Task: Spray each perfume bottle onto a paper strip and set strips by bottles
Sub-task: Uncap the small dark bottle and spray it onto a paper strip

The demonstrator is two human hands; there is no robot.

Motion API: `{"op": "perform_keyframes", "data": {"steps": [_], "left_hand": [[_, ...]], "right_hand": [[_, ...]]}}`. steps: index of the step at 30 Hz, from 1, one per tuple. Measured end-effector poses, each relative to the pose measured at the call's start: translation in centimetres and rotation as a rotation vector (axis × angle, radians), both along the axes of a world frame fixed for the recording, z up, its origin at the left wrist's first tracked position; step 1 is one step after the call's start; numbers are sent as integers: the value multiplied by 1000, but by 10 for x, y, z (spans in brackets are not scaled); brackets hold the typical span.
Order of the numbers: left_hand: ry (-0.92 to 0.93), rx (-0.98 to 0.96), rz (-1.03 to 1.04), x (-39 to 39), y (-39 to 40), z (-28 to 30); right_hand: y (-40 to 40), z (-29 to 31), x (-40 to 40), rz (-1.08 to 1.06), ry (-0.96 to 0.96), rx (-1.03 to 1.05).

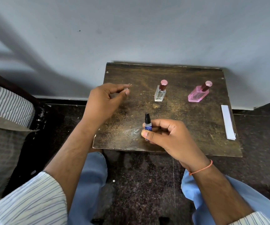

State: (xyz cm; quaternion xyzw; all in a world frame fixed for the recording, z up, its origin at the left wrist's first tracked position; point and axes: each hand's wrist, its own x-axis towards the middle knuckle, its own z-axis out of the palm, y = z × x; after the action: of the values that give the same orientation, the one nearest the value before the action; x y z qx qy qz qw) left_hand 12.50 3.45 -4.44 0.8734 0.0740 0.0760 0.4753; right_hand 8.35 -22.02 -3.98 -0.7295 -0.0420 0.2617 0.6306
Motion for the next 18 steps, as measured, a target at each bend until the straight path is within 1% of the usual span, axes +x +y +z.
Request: {"op": "perform_keyframes", "data": {"steps": [3,5,9,18], "left_hand": [[55,152,-41,13,3,-8],[81,213,-58,20,2,-12],[127,240,-52,28,0,-15],[156,251,-74,29,3,-17]], "right_hand": [[-5,-2,2,-9,-62,-56],[-9,-4,4,-30,-114,-100],[-17,-7,7,-40,-299,-232],[-27,-5,7,69,-452,-425]]}}
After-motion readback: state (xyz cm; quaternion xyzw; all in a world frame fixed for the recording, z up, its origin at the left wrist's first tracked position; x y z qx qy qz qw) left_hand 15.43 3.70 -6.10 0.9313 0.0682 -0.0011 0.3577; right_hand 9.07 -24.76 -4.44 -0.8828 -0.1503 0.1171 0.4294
